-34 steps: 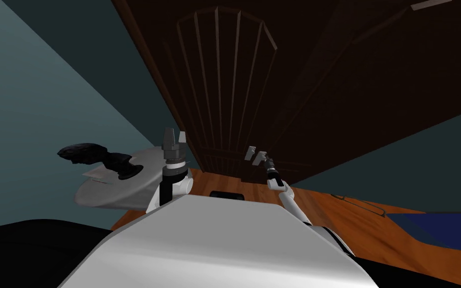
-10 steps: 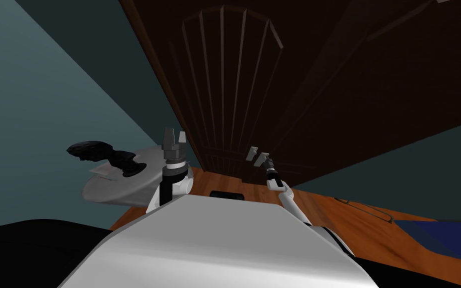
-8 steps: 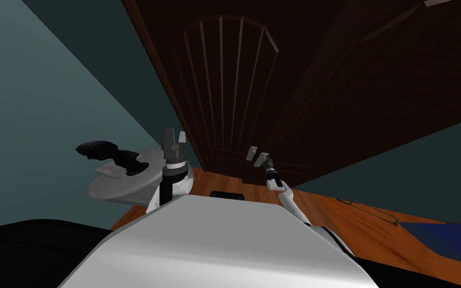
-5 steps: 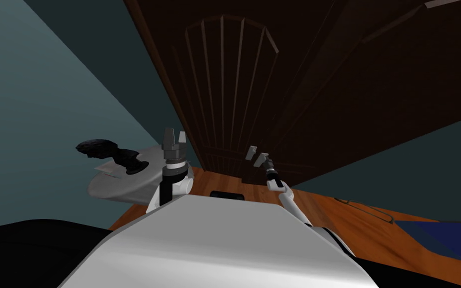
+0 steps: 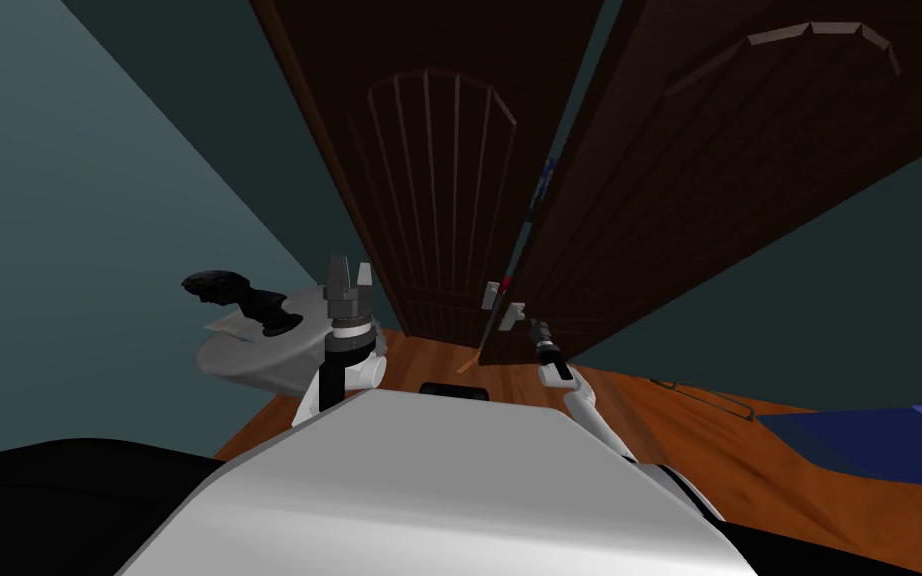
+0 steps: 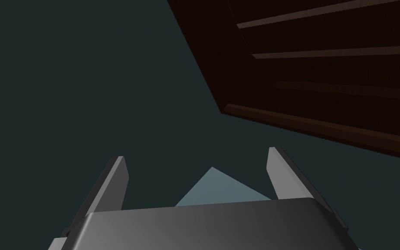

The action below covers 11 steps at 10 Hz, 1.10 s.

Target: Pull the door open

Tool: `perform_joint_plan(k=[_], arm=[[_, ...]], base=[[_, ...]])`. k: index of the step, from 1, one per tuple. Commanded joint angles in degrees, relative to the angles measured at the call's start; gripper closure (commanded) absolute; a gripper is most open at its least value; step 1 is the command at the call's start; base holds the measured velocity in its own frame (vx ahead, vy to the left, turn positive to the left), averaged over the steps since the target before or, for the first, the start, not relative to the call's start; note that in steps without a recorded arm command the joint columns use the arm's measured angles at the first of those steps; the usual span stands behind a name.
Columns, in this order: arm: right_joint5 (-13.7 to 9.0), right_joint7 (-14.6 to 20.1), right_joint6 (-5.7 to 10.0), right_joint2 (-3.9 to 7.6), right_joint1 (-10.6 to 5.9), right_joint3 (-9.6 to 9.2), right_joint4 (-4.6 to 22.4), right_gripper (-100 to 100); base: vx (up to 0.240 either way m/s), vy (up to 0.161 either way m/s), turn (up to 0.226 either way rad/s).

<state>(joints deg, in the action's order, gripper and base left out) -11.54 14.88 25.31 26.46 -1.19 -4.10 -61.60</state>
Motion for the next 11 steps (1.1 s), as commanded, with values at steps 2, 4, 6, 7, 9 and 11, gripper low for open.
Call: perform_joint_plan(k=[2, 4, 6, 7, 9, 11], arm=[[-0.06, 1.18, 0.41, 0.99, 0.91, -2.00, -2.30, -100], [-0.11, 2.13, 0.74, 1.80, 1.66, -3.63, -4.17, -100], [-0.16, 3.06, 1.06, 2.58, 2.38, -5.22, -6.00, -100], [-0.14, 2.67, 0.87, 2.28, 2.36, -4.64, -5.65, -100], [-0.01, 2.28, 0.81, 1.68, 1.61, -4.21, -4.91, -100], [0.08, 1.98, 0.74, 1.28, 1.06, -3.85, -4.33, -100]], base=[[-0.204, -0.043, 0.051], [-0.201, 0.014, 0.040], [-0.210, 0.047, 0.038], [-0.091, 0.007, 0.003], [0.126, 0.001, 0.047], [0.171, 0.004, 0.029]])
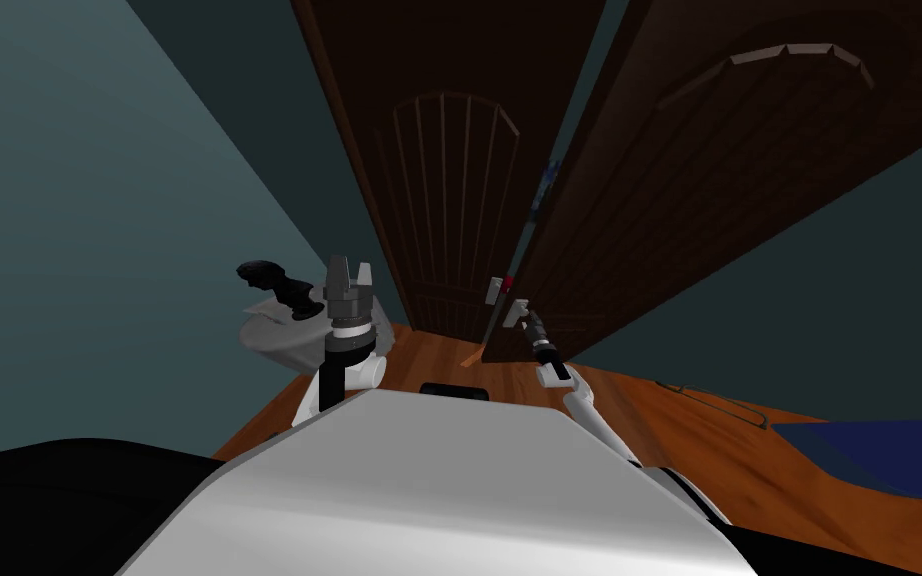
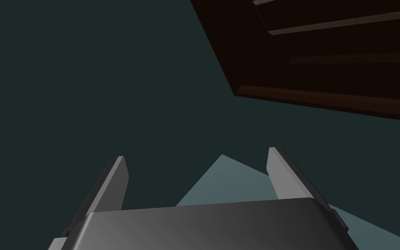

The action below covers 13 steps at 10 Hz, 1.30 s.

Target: Pull the door open

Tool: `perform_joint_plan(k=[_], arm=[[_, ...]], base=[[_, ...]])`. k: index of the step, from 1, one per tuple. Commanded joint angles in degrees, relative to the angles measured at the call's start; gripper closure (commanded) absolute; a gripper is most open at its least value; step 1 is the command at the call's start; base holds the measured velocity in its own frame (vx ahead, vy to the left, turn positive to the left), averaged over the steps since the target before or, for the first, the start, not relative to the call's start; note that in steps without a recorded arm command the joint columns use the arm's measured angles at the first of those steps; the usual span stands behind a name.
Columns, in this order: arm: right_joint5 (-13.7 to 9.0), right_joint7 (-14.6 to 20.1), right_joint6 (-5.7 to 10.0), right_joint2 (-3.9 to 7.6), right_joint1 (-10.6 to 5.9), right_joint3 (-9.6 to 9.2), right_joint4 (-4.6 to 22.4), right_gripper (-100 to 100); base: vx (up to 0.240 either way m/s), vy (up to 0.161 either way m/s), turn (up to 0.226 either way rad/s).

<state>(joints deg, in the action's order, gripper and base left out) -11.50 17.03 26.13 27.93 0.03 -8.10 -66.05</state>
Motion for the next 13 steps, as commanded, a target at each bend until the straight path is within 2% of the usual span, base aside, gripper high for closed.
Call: perform_joint_plan(k=[1, 3, 4, 9, 10, 11, 13], arm=[[0.09, -0.36, -0.13, -0.43, -0.50, 0.37, 0.48, -100], [0.10, -0.40, -0.19, -0.50, -0.59, 0.44, 0.50, -100], [0.10, -0.40, -0.19, -0.50, -0.59, 0.44, 0.50, 100], [0.10, -0.40, -0.19, -0.50, -0.59, 0.44, 0.50, 100], [0.07, 0.68, 0.84, 1.05, 0.50, -0.98, -0.42, 100], [0.05, 1.03, 1.18, 1.52, 0.82, -1.42, -0.73, 100], [-0.05, 2.66, 2.78, 3.68, 2.31, -3.43, -2.17, 100]], base=[[0.176, -0.016, 0.044], [0.110, 0.006, 0.028], [0.000, 0.000, 0.000], [-0.013, -0.002, 0.000], [-0.110, -0.080, 0.114], [-0.149, -0.121, 0.157], [-0.185, -0.178, 0.155]])
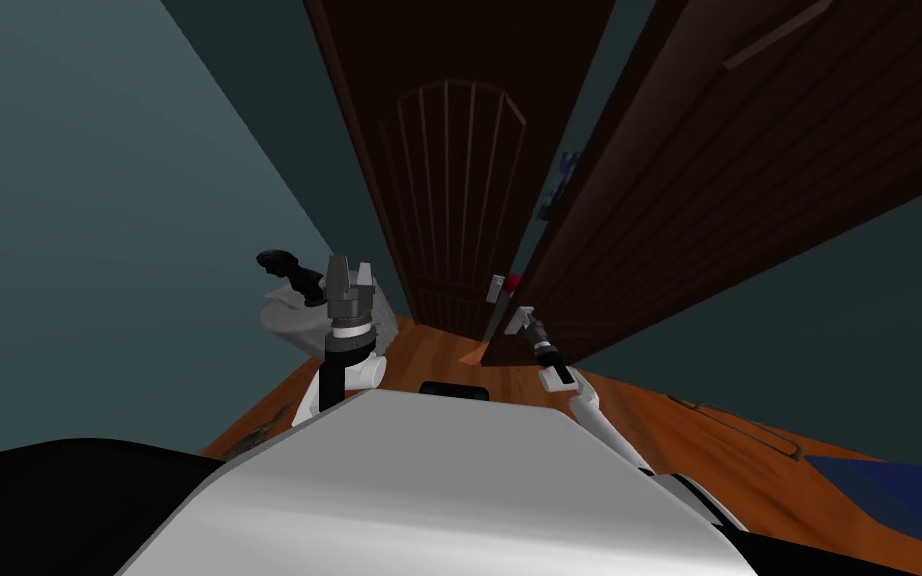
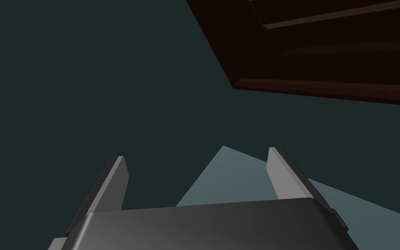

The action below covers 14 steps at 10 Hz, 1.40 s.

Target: Pull the door open

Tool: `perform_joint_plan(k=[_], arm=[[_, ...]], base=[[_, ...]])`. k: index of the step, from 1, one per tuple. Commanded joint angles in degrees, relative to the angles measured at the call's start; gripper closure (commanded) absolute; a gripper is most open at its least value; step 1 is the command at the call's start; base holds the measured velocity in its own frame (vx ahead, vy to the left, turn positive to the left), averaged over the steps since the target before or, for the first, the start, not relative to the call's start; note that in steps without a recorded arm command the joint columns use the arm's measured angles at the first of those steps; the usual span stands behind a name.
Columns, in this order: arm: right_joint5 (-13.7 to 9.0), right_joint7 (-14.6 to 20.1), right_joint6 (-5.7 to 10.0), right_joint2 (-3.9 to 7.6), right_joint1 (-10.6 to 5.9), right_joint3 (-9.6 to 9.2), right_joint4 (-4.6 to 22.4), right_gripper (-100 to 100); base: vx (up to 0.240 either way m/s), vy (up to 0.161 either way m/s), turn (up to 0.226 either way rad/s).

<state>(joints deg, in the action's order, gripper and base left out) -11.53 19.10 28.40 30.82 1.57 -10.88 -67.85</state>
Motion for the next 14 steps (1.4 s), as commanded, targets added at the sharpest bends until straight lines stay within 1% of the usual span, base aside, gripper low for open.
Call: perform_joint_plan(k=[1, 3, 4, 5, 6, 8, 11, 12, 13, 14], arm=[[-0.07, 1.44, 1.35, 1.92, 1.54, -1.70, -1.12, 100], [-0.16, 2.96, 2.84, 3.93, 2.93, -3.58, -2.47, 100], [-0.19, 3.51, 3.39, 4.67, 3.44, -4.26, -2.96, 100], [-0.08, 2.95, 2.75, 3.95, 3.18, -4.00, -2.76, 100], [-0.19, 3.92, 4.53, 5.48, 4.34, -5.08, -2.99, 100], [-0.41, 5.04, 6.80, 7.49, 5.48, -6.11, -3.28, 100], [-0.75, 6.75, 10.26, 10.56, 7.23, -7.69, -3.74, 100], [-0.83, 7.15, 11.09, 11.29, 7.65, -8.07, -3.85, 100], [-0.71, 6.80, 10.58, 10.67, 7.30, -7.95, -3.60, 100], [-0.63, 7.51, 11.98, 11.56, 7.67, -8.71, -3.20, 100]], base=[[-0.232, -0.174, 0.168], [-0.208, -0.173, 0.145], [-0.189, -0.116, 0.090], [-0.089, -0.046, 0.015], [-0.154, -0.083, 0.130], [-0.236, -0.165, 0.180], [-0.195, -0.117, 0.128], [-0.196, -0.145, 0.096], [-0.089, -0.064, 0.020], [-0.172, -0.062, 0.168]])
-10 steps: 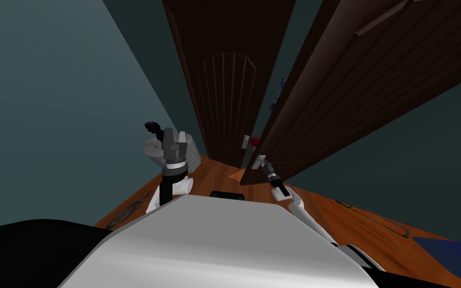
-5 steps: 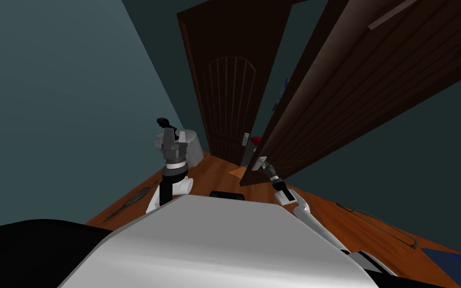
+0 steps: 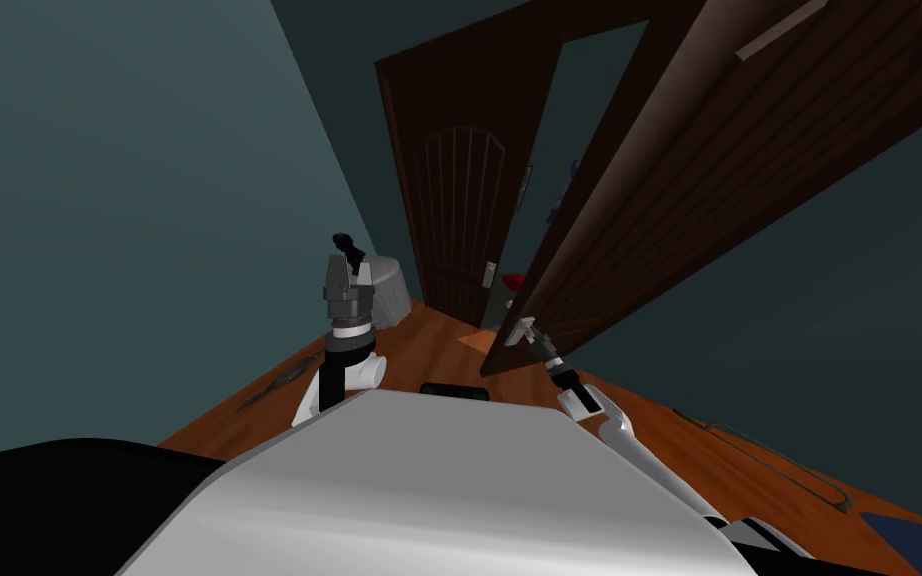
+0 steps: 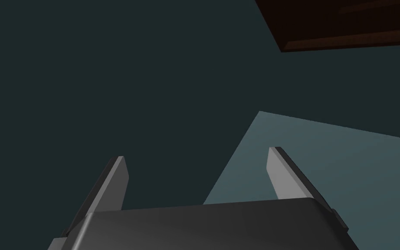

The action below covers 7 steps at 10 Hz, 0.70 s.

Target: Pull the door open

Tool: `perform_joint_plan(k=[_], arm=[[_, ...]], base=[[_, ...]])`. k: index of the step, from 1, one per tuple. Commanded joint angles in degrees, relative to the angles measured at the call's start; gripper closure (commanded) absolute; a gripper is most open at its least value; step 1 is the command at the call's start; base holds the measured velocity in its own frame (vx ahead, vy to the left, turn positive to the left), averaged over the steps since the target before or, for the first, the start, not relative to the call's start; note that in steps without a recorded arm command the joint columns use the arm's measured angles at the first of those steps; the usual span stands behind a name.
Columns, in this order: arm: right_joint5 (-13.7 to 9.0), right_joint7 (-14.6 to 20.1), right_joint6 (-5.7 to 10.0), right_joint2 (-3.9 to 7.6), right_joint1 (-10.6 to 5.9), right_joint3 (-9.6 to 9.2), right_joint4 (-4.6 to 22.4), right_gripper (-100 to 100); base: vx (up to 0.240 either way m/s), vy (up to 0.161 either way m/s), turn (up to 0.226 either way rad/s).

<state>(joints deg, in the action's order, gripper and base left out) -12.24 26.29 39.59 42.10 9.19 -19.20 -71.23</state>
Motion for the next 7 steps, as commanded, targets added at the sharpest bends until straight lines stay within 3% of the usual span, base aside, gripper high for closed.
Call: perform_joint_plan(k=[1, 7], arm=[[0.09, 0.48, 1.12, 0.50, 0.07, -0.52, 0.28, 100], [0.15, 2.63, 5.54, 3.51, 0.43, -2.25, 1.72, 100]], base=[[-0.224, -0.138, 0.157], [-0.198, -0.134, 0.144]])
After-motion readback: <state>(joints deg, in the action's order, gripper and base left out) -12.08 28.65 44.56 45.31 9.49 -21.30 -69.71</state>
